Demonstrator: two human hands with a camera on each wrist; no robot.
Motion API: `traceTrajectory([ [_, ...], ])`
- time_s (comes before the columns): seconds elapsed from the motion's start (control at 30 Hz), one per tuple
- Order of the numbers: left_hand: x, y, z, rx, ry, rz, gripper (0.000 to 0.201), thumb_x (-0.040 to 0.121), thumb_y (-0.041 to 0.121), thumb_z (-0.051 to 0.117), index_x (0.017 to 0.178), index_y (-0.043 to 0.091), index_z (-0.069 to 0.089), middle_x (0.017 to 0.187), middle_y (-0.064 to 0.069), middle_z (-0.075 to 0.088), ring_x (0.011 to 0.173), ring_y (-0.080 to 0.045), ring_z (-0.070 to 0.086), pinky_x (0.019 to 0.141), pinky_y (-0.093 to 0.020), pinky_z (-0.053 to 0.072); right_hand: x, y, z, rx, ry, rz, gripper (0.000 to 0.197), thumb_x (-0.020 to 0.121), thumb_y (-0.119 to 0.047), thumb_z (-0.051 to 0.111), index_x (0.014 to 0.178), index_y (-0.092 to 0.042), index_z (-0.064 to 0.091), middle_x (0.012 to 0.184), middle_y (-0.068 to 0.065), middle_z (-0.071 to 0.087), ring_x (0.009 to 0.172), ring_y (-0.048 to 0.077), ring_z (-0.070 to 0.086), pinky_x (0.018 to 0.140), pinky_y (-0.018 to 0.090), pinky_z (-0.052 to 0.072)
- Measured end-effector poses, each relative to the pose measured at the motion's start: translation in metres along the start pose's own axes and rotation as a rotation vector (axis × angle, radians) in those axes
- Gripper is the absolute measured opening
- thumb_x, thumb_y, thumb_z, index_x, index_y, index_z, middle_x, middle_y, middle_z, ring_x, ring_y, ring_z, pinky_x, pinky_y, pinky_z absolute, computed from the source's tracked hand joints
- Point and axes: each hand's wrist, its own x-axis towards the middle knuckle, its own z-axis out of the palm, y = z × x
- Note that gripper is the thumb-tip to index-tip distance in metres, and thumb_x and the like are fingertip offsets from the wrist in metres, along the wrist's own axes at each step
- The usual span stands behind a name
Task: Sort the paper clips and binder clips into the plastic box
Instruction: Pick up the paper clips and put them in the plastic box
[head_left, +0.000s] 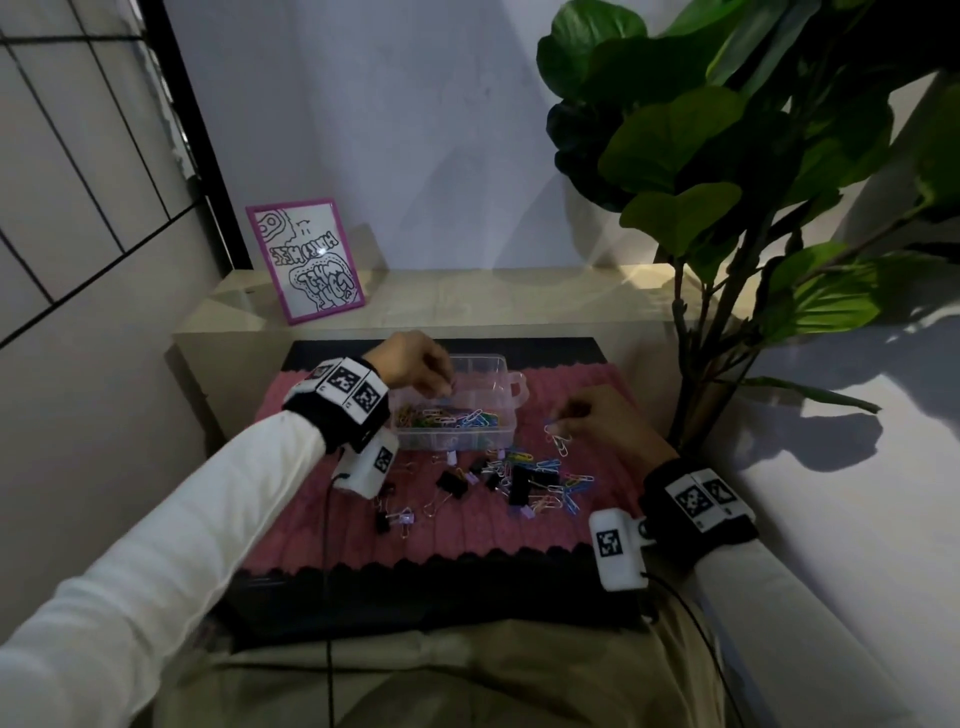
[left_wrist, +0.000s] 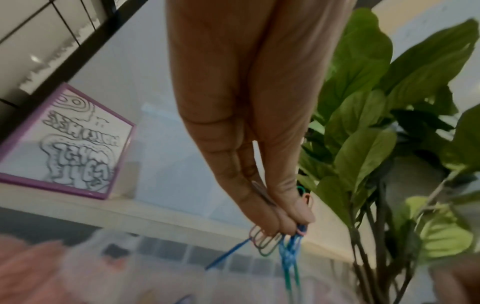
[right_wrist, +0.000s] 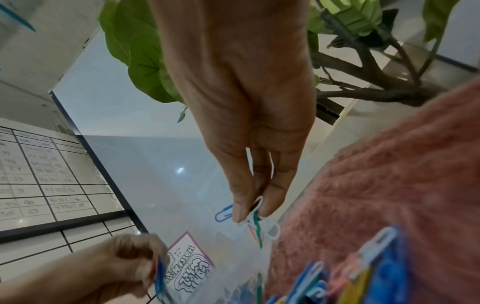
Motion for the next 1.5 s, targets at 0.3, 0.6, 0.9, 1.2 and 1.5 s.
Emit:
traceTrajectory([
  [0.3,0.001,-0.017,0.000,0.068,-0.009,-0.025,0.012,0.075,-0.007,0.067,0.087,-0.005,0.069,0.064,0.003,0.066,0.053,-0.002,0.063,0.054,-0.009,0.052,0.037,-0.055,0.013,-0.064,-0.051,-0.091,0.009,0.074,-0.007,0.073,0.078,-0.010,0.066,0.082,0.006,0.069,0.070,0.010,0.062,0.068,0.022,0.052],
  [0.6,-0.006,-0.014,-0.003,0.156,-0.007,-0.022,0.020,0.085,-0.004,0.054,0.100,0.002,0.065,0.091,-0.011,0.067,0.067,-0.010,0.063,0.058,-0.011,0.052,0.058,-0.079,0.056,-0.362,-0.122,-0.163,0.014,0.080,0.006,0.060,0.090,0.004,0.070,0.091,0.019,0.071,0.079,0.021,0.066,0.076,0.031,0.054],
  [0.9,-0.003,-0.013,-0.002,0.218,-0.050,-0.001,0.031,0.076,-0.015,0.055,0.101,0.001,0.065,0.102,-0.017,0.068,0.079,-0.017,0.064,0.058,-0.010,0.052,0.028,-0.039,0.009,-0.304,0.038,-0.176,0.010,0.079,0.003,0.062,0.084,0.003,0.071,0.089,0.016,0.072,0.075,0.015,0.064,0.064,0.007,0.042],
  [1.2,-0.005,0.014,0.024,0.414,0.100,0.137,0.027,0.082,-0.005,0.054,0.103,0.006,0.066,0.109,-0.006,0.068,0.090,-0.015,0.064,0.078,-0.016,0.043,-0.021,0.018,-0.015,-0.475,-0.175,-0.055,0.019,0.078,-0.014,0.070,0.095,-0.006,0.066,0.100,0.010,0.069,0.089,0.019,0.061,0.077,0.027,0.043],
  [1.5,0.005,0.047,0.120,0.565,-0.256,0.275,0.025,0.085,0.007,0.057,0.109,-0.001,0.061,0.109,-0.016,0.067,0.100,-0.028,0.063,0.086,-0.032,0.049,-0.019,0.017,0.006,-0.486,-0.355,-0.032,0.053,0.065,-0.025,0.082,0.109,-0.009,0.056,0.103,0.003,0.058,0.094,0.019,0.055,0.078,0.029,0.043],
])
